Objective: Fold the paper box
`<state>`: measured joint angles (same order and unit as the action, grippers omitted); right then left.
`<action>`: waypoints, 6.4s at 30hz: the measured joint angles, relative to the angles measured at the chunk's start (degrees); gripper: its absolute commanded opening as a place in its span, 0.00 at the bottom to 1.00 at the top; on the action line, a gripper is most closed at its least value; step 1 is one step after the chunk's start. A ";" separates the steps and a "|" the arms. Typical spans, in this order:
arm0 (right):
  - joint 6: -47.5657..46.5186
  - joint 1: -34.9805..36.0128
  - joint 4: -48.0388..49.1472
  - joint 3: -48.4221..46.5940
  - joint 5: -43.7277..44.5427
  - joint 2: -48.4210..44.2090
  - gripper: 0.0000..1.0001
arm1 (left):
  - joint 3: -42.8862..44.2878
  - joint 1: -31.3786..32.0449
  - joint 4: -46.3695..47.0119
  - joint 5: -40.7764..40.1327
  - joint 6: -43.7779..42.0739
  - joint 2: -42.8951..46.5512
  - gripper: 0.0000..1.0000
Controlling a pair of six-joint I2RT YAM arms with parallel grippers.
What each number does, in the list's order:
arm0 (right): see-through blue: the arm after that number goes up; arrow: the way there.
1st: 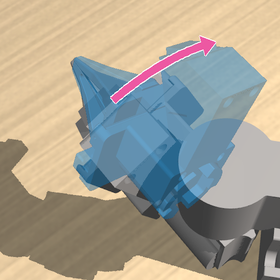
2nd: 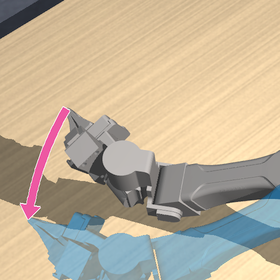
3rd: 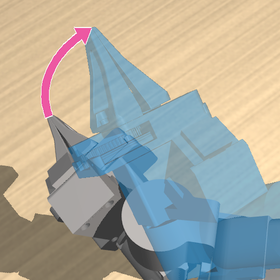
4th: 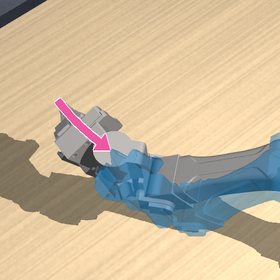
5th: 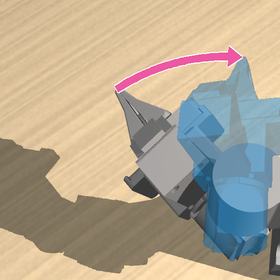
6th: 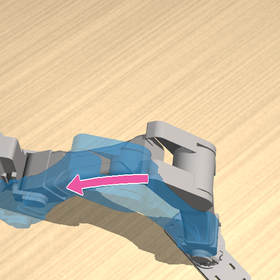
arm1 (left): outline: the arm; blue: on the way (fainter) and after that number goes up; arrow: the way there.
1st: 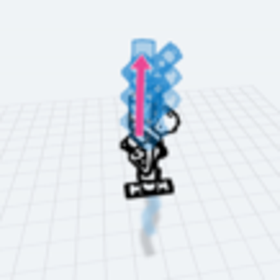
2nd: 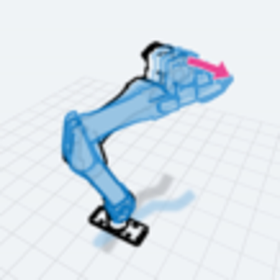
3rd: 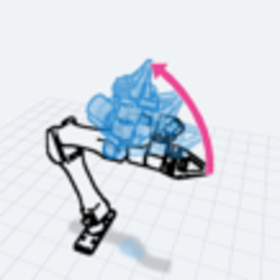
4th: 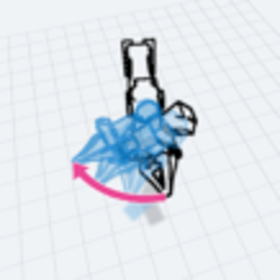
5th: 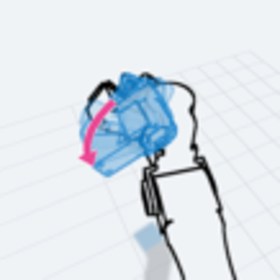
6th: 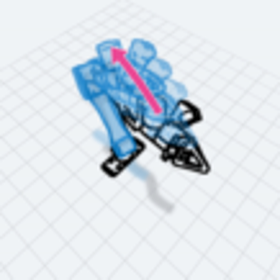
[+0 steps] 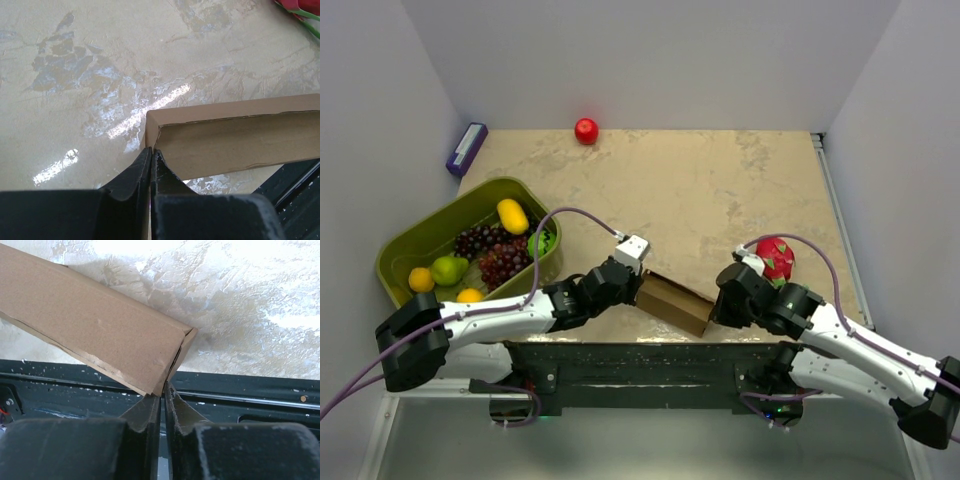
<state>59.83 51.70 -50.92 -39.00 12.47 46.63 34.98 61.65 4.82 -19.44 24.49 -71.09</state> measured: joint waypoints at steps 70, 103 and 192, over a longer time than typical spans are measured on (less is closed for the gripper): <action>7.65 0.02 6.80 6.23 4.15 -3.87 0.01 | 5.53 2.56 -11.93 -2.16 2.03 1.68 0.00; 7.65 0.04 8.00 6.56 4.39 -3.89 0.01 | 1.64 2.93 -9.62 -3.80 3.34 4.79 0.00; 13.14 -0.02 10.34 6.93 6.05 -10.49 0.57 | -2.82 3.04 -4.79 -3.52 6.43 5.05 0.11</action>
<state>72.97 51.68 -40.58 -32.08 18.52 36.14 32.16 64.69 0.03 -22.96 30.92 -66.04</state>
